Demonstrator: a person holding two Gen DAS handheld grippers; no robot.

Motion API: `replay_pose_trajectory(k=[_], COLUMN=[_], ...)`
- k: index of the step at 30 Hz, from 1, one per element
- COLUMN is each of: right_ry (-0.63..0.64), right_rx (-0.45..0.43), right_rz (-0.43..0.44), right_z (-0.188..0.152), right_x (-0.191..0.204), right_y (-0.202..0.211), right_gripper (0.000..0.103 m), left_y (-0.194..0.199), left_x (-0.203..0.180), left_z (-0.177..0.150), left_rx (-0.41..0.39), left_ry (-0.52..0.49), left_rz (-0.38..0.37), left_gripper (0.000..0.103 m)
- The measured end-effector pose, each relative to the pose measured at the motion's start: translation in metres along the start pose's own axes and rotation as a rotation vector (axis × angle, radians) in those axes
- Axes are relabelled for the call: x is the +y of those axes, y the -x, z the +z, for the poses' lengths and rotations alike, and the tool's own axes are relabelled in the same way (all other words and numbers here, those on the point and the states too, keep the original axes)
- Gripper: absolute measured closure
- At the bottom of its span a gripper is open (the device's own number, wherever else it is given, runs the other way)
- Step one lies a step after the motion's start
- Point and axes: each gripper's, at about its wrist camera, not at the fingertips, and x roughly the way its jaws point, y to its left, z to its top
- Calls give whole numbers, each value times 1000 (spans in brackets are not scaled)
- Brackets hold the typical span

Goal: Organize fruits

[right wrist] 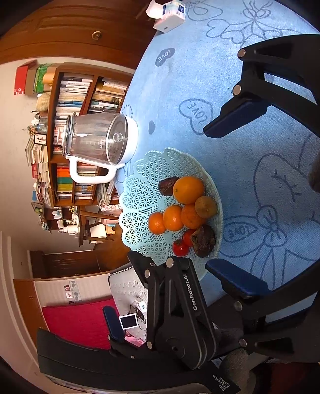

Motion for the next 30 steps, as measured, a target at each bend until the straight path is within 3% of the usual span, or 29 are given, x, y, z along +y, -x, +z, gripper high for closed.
replay_pose_trajectory(k=[21, 30], right_ry=[-20, -26], right_rx=[11, 31], right_rz=[49, 13], right_z=[-3, -3], right_x=[-1, -3], right_y=[-2, -3], right_gripper=[5, 5], left_y=[0, 1], left_x=[-2, -3], left_z=[-2, -1], left_rx=[-3, -7], left_ry=[-13, -16], left_rz=[-5, -7], left_gripper=[3, 3])
